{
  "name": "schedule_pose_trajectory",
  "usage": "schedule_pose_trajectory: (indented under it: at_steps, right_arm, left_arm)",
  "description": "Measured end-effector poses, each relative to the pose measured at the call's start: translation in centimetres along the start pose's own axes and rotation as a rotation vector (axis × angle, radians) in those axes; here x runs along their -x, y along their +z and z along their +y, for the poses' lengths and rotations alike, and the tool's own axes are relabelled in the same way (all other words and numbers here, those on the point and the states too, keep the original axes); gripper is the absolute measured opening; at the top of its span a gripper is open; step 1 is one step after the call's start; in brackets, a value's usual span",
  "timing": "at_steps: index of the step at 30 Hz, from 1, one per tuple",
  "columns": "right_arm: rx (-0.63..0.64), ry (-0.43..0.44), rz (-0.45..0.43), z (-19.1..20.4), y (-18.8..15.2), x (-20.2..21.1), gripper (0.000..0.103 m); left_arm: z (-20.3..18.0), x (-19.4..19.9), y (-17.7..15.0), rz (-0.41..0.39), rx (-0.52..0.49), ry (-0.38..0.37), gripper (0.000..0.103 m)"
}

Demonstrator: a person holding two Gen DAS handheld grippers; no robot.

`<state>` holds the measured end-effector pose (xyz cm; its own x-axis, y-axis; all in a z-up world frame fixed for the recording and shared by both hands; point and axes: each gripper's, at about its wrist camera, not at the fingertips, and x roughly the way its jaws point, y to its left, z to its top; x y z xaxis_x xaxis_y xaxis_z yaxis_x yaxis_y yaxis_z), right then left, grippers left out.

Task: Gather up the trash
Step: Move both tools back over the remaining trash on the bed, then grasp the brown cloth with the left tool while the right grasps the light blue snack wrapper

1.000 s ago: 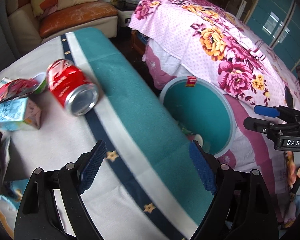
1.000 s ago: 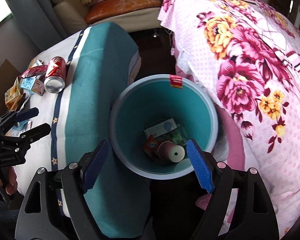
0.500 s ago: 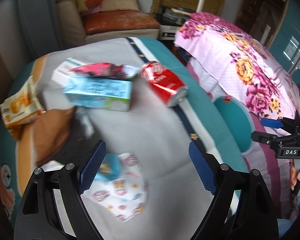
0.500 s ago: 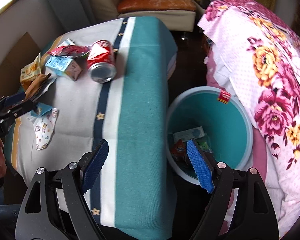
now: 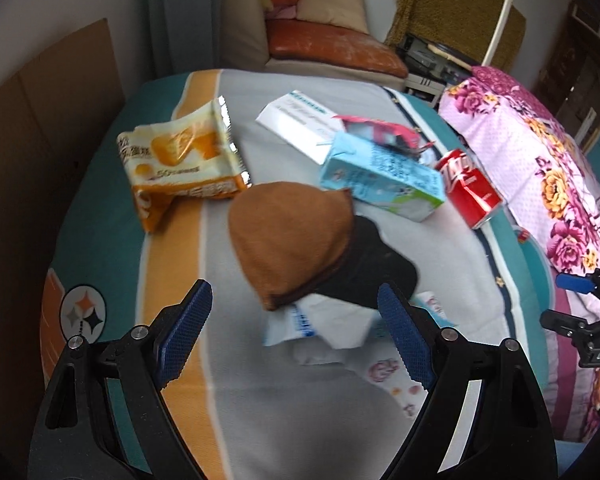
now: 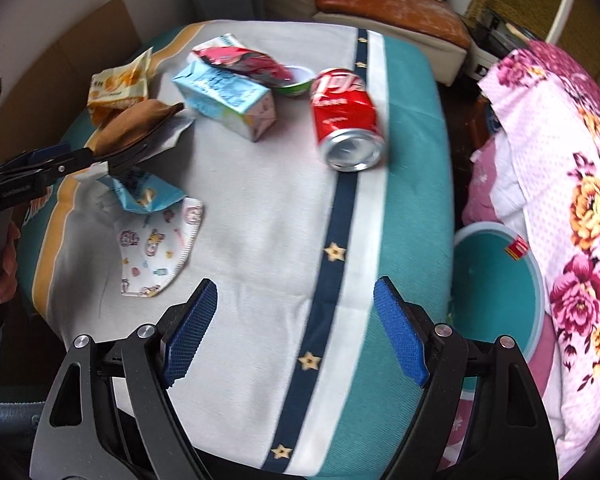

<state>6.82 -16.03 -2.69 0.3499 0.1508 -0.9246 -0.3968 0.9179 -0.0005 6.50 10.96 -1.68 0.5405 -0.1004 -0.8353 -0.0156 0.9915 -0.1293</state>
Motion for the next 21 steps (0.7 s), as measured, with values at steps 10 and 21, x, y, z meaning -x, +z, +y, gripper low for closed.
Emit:
schedule_pose_trajectory:
  at_steps: [10, 21]
  right_arm:
    - [0.056, 0.009, 0.048, 3.3, 1.5, -2.0, 0.077]
    - [0.125, 0.049, 0.063, 6.5, 3.1, -3.2, 0.077]
  left_arm:
    - [0.9, -3.2, 0.2, 0.06, -0.003, -0.034, 0.086]
    - [1.8, -3.4, 0.1, 0.025, 0.02, -0.148, 0.054]
